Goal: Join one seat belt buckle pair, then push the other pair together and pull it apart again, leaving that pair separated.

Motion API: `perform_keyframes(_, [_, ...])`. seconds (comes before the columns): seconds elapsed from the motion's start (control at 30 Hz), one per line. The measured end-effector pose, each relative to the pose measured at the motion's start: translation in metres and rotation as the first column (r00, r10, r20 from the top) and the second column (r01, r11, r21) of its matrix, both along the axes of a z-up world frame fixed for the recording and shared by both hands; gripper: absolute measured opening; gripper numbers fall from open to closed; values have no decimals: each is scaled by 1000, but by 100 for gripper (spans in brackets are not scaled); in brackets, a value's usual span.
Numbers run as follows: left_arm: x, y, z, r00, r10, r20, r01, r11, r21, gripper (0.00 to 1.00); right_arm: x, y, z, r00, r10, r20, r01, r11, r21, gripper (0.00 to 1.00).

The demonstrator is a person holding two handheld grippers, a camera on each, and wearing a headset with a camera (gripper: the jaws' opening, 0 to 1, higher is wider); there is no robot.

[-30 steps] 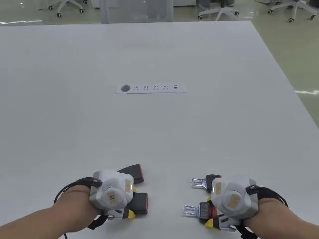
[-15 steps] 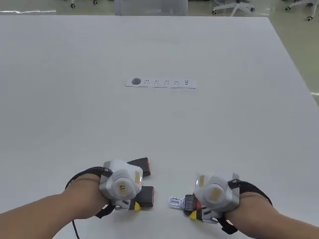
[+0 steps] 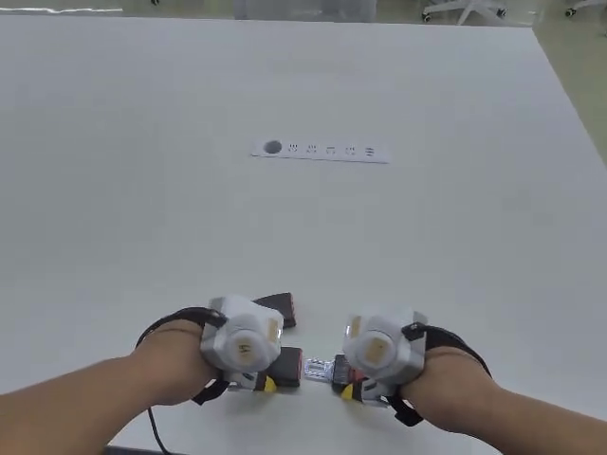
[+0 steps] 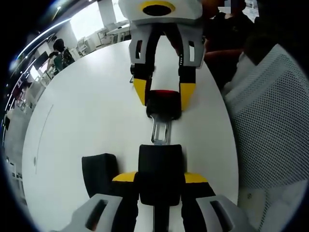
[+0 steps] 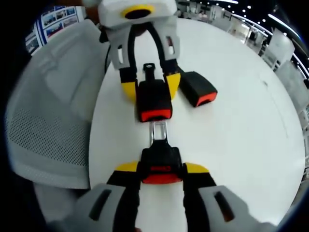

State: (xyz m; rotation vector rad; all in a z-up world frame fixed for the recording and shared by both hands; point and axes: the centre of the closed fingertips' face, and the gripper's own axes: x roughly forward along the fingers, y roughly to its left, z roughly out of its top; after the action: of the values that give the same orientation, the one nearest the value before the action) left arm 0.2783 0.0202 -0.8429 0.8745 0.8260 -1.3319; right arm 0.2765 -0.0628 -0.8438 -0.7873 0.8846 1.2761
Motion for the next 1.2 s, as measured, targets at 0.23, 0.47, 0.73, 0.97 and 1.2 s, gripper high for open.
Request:
perform_keyframes(0.23, [0, 0, -1, 1000, -8, -4, 8, 1000, 6, 35, 0, 9, 1, 1000, 26, 11, -26, 1000, 5, 33])
perform_keyframes(0.47, [0, 0, -1, 1000, -14, -4, 14, 1000, 4, 35, -1, 19, 2, 998, 57, 25, -57, 998, 21, 33])
perform_keyframes(0.73, [0, 0, -2, 1000, -11, -21, 12, 1000, 7, 34, 0, 20, 3, 995, 93, 28, -94, 994, 47, 30])
perform_keyframes(0.97, [-1, -1, -2, 999, -14, -29, 14, 1000, -2, 34, 0, 25, 4, 996, 87, 23, -88, 994, 71, 29])
perform_keyframes(1.2, [-1, -1, -2, 999, -19, -36, 19, 1000, -10, 34, 0, 38, 6, 995, 101, 11, -101, 990, 96, 29])
